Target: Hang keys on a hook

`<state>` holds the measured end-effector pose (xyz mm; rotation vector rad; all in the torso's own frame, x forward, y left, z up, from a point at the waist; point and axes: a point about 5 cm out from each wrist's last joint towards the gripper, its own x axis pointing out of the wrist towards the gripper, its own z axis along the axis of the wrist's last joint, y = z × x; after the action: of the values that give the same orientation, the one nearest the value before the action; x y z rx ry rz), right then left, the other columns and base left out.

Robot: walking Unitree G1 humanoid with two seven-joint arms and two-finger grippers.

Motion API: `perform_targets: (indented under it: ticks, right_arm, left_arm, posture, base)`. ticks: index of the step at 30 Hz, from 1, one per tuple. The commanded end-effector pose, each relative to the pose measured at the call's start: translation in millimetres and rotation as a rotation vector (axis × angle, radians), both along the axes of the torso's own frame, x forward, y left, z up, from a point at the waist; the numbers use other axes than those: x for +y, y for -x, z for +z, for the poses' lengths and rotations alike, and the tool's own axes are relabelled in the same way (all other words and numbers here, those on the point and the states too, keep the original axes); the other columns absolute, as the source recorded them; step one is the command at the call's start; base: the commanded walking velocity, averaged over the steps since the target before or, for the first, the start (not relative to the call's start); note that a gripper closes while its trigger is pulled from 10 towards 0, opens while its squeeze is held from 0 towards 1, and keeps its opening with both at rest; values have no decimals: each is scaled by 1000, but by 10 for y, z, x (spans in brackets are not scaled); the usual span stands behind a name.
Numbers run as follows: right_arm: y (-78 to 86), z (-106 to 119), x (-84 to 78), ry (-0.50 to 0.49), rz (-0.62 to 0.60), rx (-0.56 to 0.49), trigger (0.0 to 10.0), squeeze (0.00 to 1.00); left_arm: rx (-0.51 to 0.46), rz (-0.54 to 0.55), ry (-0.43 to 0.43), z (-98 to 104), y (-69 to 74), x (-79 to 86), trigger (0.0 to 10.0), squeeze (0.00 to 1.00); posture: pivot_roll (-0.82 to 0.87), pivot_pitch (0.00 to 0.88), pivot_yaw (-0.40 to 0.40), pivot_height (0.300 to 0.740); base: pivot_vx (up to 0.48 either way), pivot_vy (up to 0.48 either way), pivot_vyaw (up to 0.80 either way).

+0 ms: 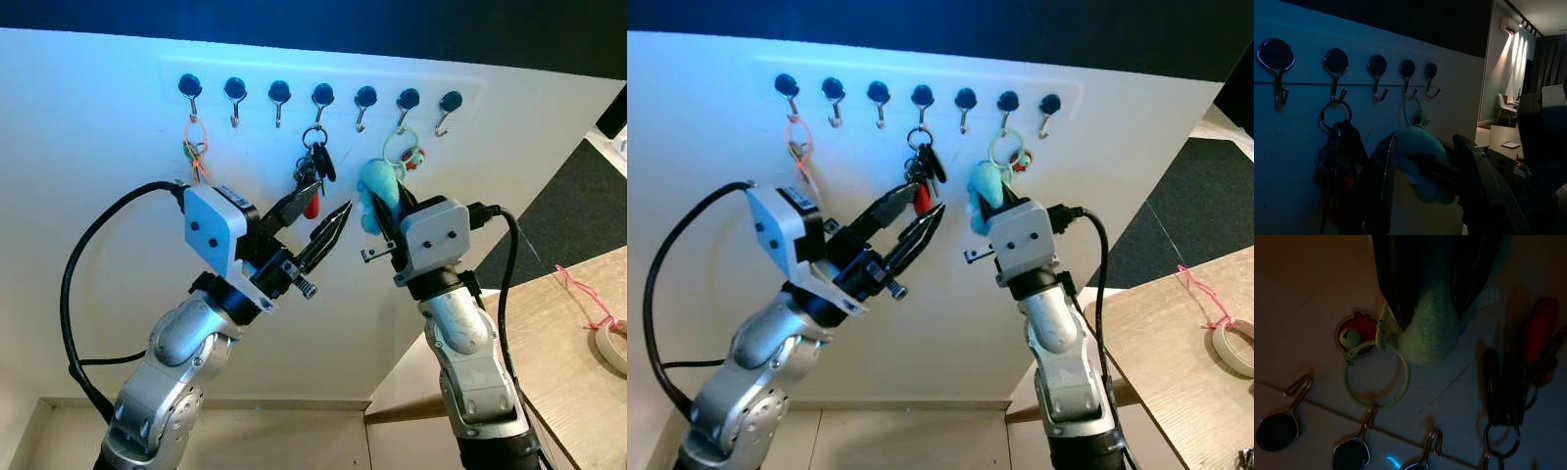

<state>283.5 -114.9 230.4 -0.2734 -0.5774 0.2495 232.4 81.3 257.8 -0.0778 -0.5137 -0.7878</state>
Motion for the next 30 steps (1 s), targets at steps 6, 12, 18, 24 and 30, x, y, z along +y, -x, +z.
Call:
perform_targets:
  ticks: [6, 12, 18, 24, 30]
  right_arm:
    - [13, 51, -56, -37, -28, -27, 10000, 1000]
    - [88, 33, -129, -30, -49, -75, 10000, 0]
    - [224, -95, -213, -32, -56, -89, 10000, 0]
    - [311, -215, -274, -39, -80, -72, 10000, 0]
    - [305, -253, -281, -59, -90, -55, 10000, 180]
  left_arm:
    - [-17, -6, -11, 49, 27, -38, 10000, 0]
    - [1, 19, -32, -17, 13, 27, 10000, 0]
    - [9, 48, -7, -46, 6, 132, 10000, 0]
    - [19, 67, -2, -83, 13, 170, 10000, 0]
    - [19, 73, -11, -97, -4, 166, 10000, 0]
  posture:
    - [72, 113, -87, 740]
    - [70, 117, -84, 740]
    - [70, 121, -83, 740]
    - [68, 126, -79, 740]
    - [67, 125, -74, 740]
  base:
    - [0, 0, 0]
    - [0, 0, 0]
    - [0, 0, 0]
    - [0, 0, 0]
    - [0, 0, 0]
